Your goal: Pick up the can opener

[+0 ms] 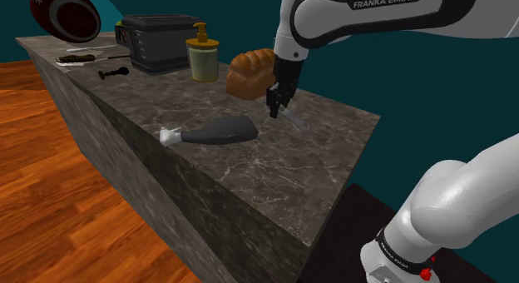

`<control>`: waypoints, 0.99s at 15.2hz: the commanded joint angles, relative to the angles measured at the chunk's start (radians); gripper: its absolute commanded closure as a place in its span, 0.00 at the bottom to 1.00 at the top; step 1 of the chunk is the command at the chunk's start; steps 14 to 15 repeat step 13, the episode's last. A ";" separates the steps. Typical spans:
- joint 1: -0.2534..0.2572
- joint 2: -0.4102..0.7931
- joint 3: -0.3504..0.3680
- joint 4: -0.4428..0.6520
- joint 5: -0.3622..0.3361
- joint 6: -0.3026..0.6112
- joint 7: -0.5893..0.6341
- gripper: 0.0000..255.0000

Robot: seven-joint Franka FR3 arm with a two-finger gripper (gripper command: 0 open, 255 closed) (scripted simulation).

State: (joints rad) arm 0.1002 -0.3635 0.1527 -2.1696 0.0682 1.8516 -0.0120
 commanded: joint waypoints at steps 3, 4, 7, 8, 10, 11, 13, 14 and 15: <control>-0.001 0.003 -0.002 0.055 -0.002 -0.052 0.000 1.00; -0.002 0.003 -0.003 0.069 -0.002 -0.066 0.001 1.00; -0.002 0.006 -0.004 0.112 -0.004 -0.106 0.002 1.00; -0.003 0.008 -0.004 0.127 -0.004 -0.119 0.002 1.00; -0.003 0.011 -0.005 0.157 -0.005 -0.146 0.003 1.00; -0.004 0.013 -0.005 0.172 -0.005 -0.159 0.003 1.00; -0.004 0.013 -0.005 0.174 -0.006 -0.161 0.003 1.00; -0.004 0.013 -0.005 0.174 -0.006 -0.161 0.003 1.00; -0.004 0.013 -0.005 0.174 -0.006 -0.161 0.003 1.00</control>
